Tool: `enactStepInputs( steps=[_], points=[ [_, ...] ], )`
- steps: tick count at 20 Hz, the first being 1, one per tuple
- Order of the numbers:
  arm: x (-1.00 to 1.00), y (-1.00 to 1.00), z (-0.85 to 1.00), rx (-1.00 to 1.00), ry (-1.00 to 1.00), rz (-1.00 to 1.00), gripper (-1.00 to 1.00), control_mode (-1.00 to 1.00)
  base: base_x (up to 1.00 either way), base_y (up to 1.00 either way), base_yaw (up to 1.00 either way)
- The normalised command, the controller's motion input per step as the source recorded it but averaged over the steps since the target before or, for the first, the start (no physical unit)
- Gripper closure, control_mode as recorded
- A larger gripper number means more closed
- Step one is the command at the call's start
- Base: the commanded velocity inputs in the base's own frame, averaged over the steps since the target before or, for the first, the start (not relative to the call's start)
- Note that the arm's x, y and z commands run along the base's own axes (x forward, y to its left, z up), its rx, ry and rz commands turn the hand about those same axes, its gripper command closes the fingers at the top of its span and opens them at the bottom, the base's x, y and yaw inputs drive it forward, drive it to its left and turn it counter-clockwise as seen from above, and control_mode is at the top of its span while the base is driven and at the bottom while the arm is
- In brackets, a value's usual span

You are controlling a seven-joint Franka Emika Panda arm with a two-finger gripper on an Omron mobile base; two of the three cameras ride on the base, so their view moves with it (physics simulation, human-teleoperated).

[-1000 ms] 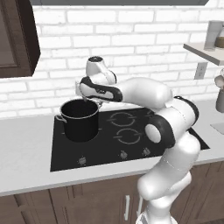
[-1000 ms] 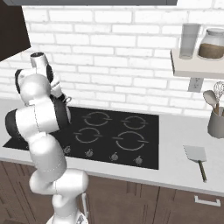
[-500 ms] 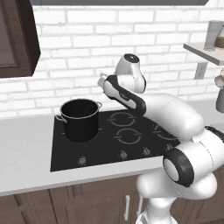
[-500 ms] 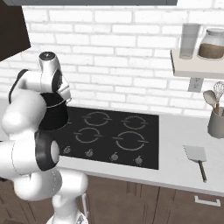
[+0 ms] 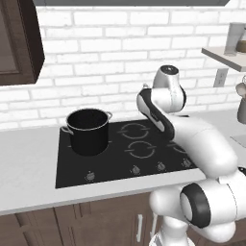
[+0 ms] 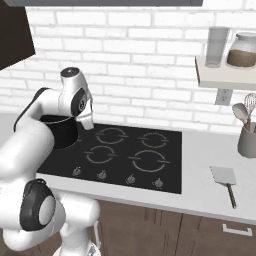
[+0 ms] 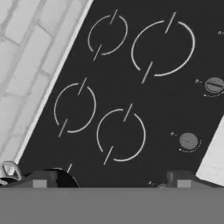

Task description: Put the broccoli and garlic in the pot. Retrieve the spatula and lightly stir the vegetables in the pot.

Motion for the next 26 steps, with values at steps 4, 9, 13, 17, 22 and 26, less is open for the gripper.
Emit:
enactStepInputs(
  steps=[4,9,13,17,22,26],
  points=[
    [-0.27,-1.00,0.00,0.16,0.13,-0.50,-1.00,-1.00,0.00,0.00,0.00],
    [-0.22,-1.00,0.00,0.16,0.09,-0.48,-1.00,-1.00,0.00,0.00,0.00],
    [-0.24,-1.00,0.00,0.17,0.05,-0.47,-1.00,-1.00,0.00,0.00,0.00],
    [-0.32,-1.00,0.00,0.17,0.02,-0.45,-1.00,-1.00,0.00,0.00,0.00],
    [-0.43,-1.00,-0.18,0.11,0.00,-0.43,-1.00,-1.00,0.00,0.00,0.00],
    [-0.62,-1.00,-0.38,0.05,-0.07,-0.40,-1.00,-1.00,0.00,0.00,0.00]
  ],
)
